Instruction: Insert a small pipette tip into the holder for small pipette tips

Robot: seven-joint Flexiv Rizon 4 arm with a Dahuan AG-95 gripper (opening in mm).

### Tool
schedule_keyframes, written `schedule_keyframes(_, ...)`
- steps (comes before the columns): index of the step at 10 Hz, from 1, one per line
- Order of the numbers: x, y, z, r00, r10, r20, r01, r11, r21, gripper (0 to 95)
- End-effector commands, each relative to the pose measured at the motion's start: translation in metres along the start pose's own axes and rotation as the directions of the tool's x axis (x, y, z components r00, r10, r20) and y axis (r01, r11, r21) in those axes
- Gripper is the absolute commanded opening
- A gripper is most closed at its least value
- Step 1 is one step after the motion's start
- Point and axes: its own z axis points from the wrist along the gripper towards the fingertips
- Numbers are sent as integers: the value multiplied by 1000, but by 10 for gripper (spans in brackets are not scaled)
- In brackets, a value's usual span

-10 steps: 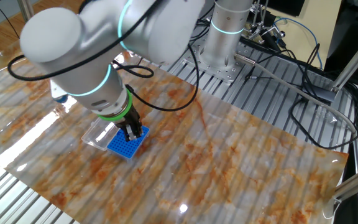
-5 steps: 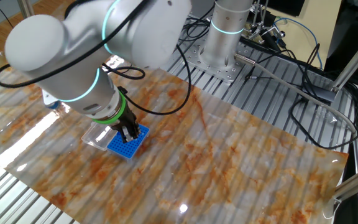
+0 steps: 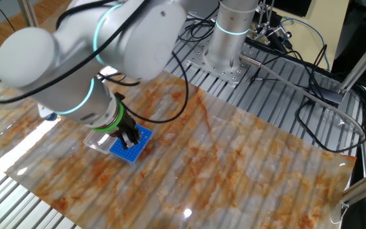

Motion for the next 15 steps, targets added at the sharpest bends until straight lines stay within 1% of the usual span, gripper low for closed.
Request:
schedule_keyframes(1, 0, 0, 1, 1000, -9, -15, 9, 1000, -7, 0)
schedule_keyframes(3, -1, 0, 1, 999, -17, -32, 17, 1000, -13, 0)
schedule_keyframes(5, -1, 0, 1, 999, -24, -41, 23, 1000, -13, 0)
schedule_keyframes(6, -2, 0, 2, 998, -27, -53, 27, 1000, -15, 0)
schedule_keyframes(15, -2, 0, 3, 997, -23, -78, 21, 1000, -20, 0)
